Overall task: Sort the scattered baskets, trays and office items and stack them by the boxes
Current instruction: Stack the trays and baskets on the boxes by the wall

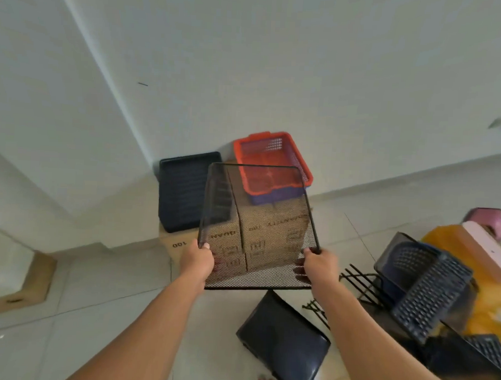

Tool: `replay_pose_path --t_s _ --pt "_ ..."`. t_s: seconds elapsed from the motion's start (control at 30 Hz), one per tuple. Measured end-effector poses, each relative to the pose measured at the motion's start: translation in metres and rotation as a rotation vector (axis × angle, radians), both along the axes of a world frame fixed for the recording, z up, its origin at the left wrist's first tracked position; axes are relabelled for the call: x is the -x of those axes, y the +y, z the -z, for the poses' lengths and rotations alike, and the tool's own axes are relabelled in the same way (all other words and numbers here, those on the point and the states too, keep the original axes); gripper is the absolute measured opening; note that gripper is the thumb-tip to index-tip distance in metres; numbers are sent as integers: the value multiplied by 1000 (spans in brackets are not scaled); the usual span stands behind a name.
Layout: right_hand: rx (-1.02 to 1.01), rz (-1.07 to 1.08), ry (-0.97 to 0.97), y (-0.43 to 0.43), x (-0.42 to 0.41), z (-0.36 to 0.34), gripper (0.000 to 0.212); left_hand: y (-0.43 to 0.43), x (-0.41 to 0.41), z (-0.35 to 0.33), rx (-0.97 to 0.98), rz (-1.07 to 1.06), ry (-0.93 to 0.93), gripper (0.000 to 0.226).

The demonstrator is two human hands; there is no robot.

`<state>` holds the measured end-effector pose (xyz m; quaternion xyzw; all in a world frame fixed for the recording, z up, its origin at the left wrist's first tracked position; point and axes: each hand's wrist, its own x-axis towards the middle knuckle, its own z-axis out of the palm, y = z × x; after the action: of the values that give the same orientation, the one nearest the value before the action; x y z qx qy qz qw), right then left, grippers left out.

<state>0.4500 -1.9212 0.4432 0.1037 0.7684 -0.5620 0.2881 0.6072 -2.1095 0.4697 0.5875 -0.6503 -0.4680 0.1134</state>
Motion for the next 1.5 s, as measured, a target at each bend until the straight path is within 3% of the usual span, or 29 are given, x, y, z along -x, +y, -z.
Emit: replay_pose_path --t_s 0.17,0.4,0.73,0.93,1.03,1.17,1.33,1.5 --pt "-32 -96 36 -73 12 -1 12 -61 -3 6 13 -87 8 17" --pt "-107 -163 86 -165 12 10 14 -145 -9 31 -55 -159 55 27" --pt "-319 -243 46 -294 11 44 26 -274 -12 72 -131 -125 -93 26" --pt "-495 -240 68 -330 17 43 28 -326 4 77 -379 -101 -27 21" --pt "-573 -265 81 -340 25 37 28 -336 9 82 -407 -95 -26 20" --pt "-668 -313 56 -356 35 33 35 -347 12 85 -297 66 -158 21" --pt "-761 -284 -33 -383 46 32 66 -369 21 82 -274 276 -299 21" --pt "-844 -367 -64 -404 53 39 69 -386 32 83 -250 382 -361 20"
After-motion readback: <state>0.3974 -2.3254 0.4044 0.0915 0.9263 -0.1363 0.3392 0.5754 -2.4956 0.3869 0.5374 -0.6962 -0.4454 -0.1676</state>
